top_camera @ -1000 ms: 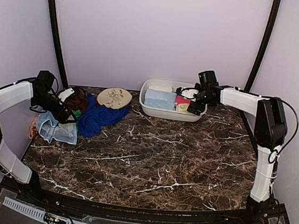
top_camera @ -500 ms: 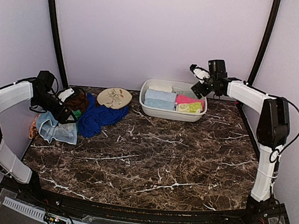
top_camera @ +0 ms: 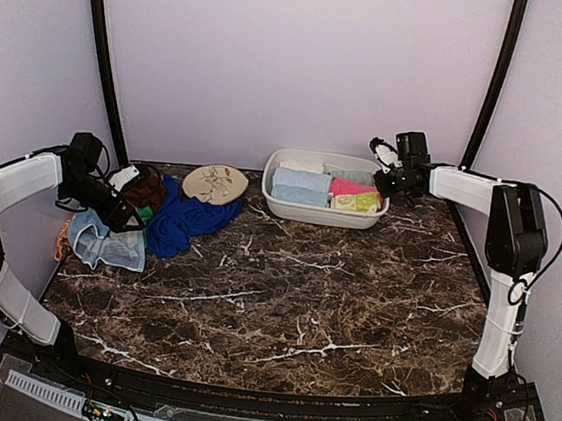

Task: Roll the towels
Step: Adjust the towel in the storage box.

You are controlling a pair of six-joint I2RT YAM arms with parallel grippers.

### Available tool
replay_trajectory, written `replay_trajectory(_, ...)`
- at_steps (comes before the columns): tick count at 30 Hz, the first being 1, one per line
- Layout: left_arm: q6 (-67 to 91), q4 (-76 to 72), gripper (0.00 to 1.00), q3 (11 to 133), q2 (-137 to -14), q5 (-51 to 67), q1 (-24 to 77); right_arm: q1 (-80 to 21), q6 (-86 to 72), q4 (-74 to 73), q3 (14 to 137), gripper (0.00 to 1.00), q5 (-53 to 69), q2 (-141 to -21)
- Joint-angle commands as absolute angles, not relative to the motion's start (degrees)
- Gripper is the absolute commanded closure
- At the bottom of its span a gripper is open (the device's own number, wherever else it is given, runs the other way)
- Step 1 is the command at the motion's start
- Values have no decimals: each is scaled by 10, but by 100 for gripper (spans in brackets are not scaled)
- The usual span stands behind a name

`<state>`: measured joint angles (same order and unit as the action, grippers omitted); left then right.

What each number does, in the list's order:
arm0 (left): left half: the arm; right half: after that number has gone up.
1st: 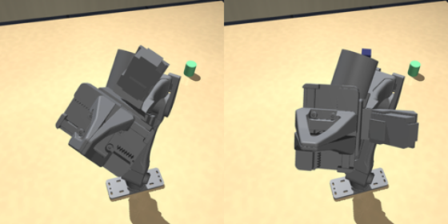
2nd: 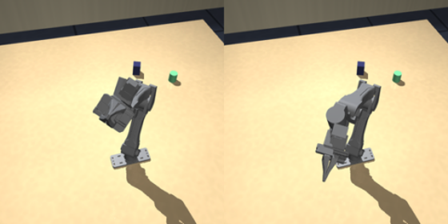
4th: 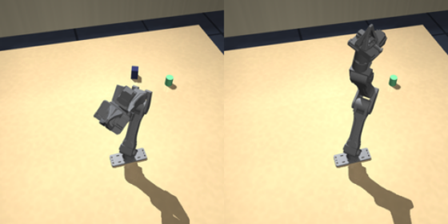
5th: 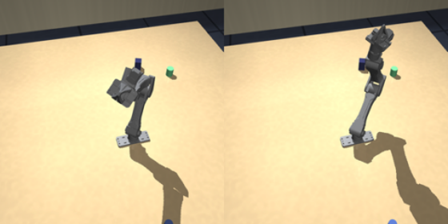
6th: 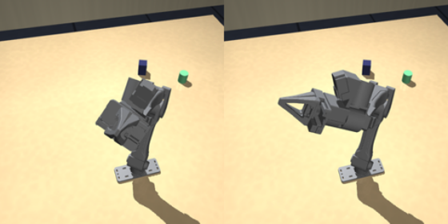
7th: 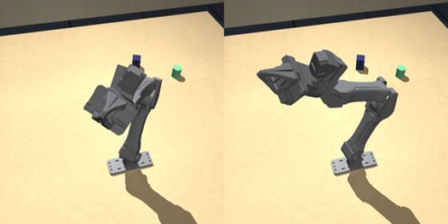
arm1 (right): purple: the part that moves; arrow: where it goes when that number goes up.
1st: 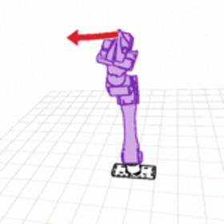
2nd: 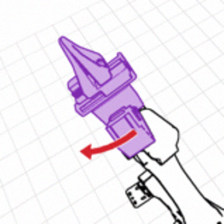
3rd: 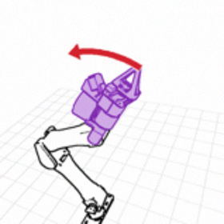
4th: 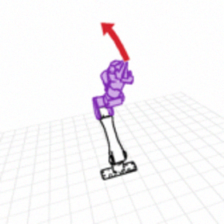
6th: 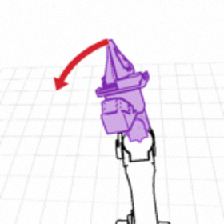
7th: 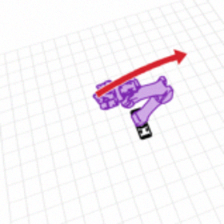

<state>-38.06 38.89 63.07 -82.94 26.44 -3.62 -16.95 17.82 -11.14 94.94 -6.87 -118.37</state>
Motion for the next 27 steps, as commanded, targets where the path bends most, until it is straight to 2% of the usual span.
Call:
replay_trajectory(1, -370, 387, 27, 641, -834, 271, -40, -170, 148, -116, 954, 82, -46, -1189)
replay_trajectory(14, -376, 385, 28, 629, -837, 265, -40, -172, 111, -160, 965, 87, 28, -1221)
replay_trajectory(27, -375, 384, 28, 629, -848, 260, -40, -179, 112, -237, 997, 93, -17, -1282)
